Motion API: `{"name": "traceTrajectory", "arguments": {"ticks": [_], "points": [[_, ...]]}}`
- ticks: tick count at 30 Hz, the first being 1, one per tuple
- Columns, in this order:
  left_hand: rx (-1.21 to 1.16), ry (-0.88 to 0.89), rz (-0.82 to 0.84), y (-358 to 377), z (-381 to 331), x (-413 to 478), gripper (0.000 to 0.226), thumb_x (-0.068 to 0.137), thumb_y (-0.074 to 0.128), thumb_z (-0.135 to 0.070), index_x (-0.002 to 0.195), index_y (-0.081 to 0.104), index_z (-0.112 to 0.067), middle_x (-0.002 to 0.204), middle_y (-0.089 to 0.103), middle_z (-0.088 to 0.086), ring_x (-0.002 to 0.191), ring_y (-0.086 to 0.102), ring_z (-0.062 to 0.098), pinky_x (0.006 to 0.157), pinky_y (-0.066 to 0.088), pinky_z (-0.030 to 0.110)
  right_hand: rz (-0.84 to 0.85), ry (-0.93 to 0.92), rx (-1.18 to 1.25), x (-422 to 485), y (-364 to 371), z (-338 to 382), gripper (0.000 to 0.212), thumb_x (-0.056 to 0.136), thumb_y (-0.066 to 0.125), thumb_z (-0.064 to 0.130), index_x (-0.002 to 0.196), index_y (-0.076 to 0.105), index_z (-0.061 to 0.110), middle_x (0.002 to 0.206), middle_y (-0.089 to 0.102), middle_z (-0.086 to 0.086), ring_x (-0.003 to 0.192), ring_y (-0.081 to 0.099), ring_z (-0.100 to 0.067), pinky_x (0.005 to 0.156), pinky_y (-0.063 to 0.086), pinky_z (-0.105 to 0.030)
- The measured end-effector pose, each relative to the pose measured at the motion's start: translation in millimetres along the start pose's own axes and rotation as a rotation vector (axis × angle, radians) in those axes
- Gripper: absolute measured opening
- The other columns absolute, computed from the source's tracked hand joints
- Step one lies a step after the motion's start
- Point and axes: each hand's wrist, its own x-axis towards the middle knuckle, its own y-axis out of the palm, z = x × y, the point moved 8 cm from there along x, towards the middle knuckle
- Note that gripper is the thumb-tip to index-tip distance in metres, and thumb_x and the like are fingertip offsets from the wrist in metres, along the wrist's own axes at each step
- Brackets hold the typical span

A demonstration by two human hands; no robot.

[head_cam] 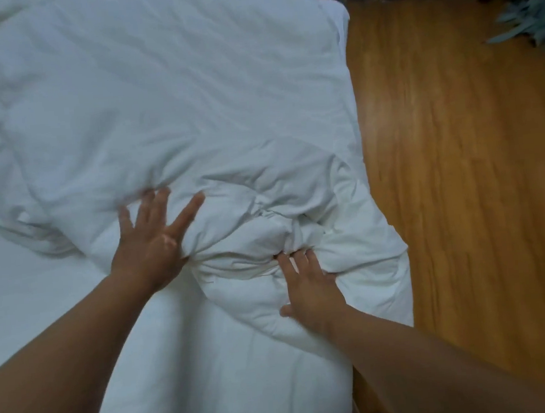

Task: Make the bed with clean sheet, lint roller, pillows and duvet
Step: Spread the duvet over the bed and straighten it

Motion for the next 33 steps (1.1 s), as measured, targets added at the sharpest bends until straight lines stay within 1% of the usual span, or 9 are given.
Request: {"name": "traceTrajectory", "arguments": {"ticks": [3, 6, 9, 15, 19, 22, 26, 30, 33], "points": [[-0.087, -0.07, 0.086, 20, 1, -3, 0.11, 0.073, 0.078, -0.022, 0.157, 0.009, -0.043, 0.14, 0.041, 0.018, 0.125, 0.043, 0.043, 0.096, 0.047, 0.056, -0.195, -0.048, -0.085, -16, 11, 9, 0.096, 0.053, 0.09, 0.051, 0.133, 0.045, 0.025, 0.141, 0.041, -0.021, 0.134, 0.043, -0.046, 0.081, 0.057, -0.056], [-0.16, -0.139, 0.16, 16, 0, 2, 0.101, 0.078, 0.071, -0.03, 0.155, 0.006, -0.046, 0.139, 0.046, 0.013, 0.122, 0.049, 0.038, 0.1, 0.047, 0.048, -0.14, -0.133, -0.119, -47, 44, 31, 0.09, 0.05, 0.081, 0.062, 0.129, 0.057, 0.026, 0.145, 0.047, -0.02, 0.138, 0.04, -0.05, 0.094, 0.044, -0.066], [-0.116, -0.149, 0.215, 2, -7, -5, 0.096, 0.083, 0.067, -0.041, 0.153, 0.002, -0.05, 0.131, 0.049, 0.01, 0.116, 0.053, 0.034, 0.097, 0.047, 0.043, -0.135, -0.108, -0.158, -54, 47, 21, 0.046, 0.076, 0.061, 0.03, 0.121, 0.068, 0.029, 0.115, 0.069, -0.01, 0.135, 0.049, -0.041, 0.087, 0.049, -0.059], [-0.01, -0.151, 0.192, -55, -15, -66, 0.09, 0.086, 0.065, -0.035, 0.154, 0.008, -0.046, 0.12, 0.051, 0.006, 0.112, 0.056, 0.03, 0.093, 0.047, 0.04, 0.046, -0.178, -0.042, -70, 2, 6, 0.039, 0.086, 0.054, 0.024, 0.119, 0.068, 0.037, 0.13, 0.058, 0.003, 0.137, 0.036, -0.021, 0.111, 0.023, -0.055], [0.152, -0.117, 0.218, -106, 2, -125, 0.077, 0.089, 0.06, -0.037, 0.154, 0.019, -0.041, 0.135, 0.049, 0.002, 0.126, 0.051, 0.024, 0.097, 0.044, 0.035, 0.073, -0.503, 0.007, -206, 41, 1, 0.032, 0.078, 0.051, 0.036, 0.096, 0.076, 0.031, 0.111, 0.071, 0.014, 0.128, 0.056, -0.014, 0.114, 0.0, -0.046], [0.241, -0.174, 0.236, -154, 38, -167, 0.067, 0.085, 0.06, -0.032, 0.147, 0.038, -0.042, 0.135, 0.054, -0.001, 0.126, 0.053, 0.022, 0.095, 0.048, 0.035, 0.337, -0.521, 0.169, -291, 94, -16, 0.033, 0.109, 0.03, 0.029, 0.122, 0.06, 0.029, 0.115, 0.053, 0.051, 0.124, 0.034, 0.025, 0.122, -0.006, -0.045], [0.311, -0.211, 0.271, -171, 57, -226, 0.066, 0.078, 0.056, -0.031, 0.141, 0.045, -0.046, 0.127, 0.054, -0.003, 0.121, 0.053, 0.026, 0.092, 0.051, 0.046, 0.327, -0.321, 0.186, -333, 107, -27, 0.038, 0.093, 0.05, 0.018, 0.121, 0.066, 0.038, 0.133, 0.058, 0.014, 0.132, 0.043, -0.005, 0.118, 0.012, -0.042], [0.147, -0.132, 0.298, -122, -3, -284, 0.056, 0.085, 0.057, -0.019, 0.137, 0.054, -0.039, 0.132, 0.047, 0.0, 0.12, 0.049, 0.028, 0.097, 0.048, 0.041, 0.134, 0.052, 0.096, -348, 113, -50, 0.046, 0.086, 0.053, 0.018, 0.128, 0.056, 0.035, 0.131, 0.052, 0.007, 0.128, 0.046, -0.016, 0.116, 0.027, -0.042], [0.008, -0.081, 0.406, -61, -42, -315, 0.053, 0.09, 0.061, -0.019, 0.14, 0.052, -0.035, 0.133, 0.047, 0.003, 0.122, 0.052, 0.026, 0.104, 0.043, 0.034, -0.039, 0.022, 0.338, -354, 112, -7, 0.049, 0.087, 0.041, 0.027, 0.136, 0.048, 0.029, 0.133, 0.046, 0.006, 0.121, 0.052, -0.017, 0.104, 0.043, -0.029]]}}
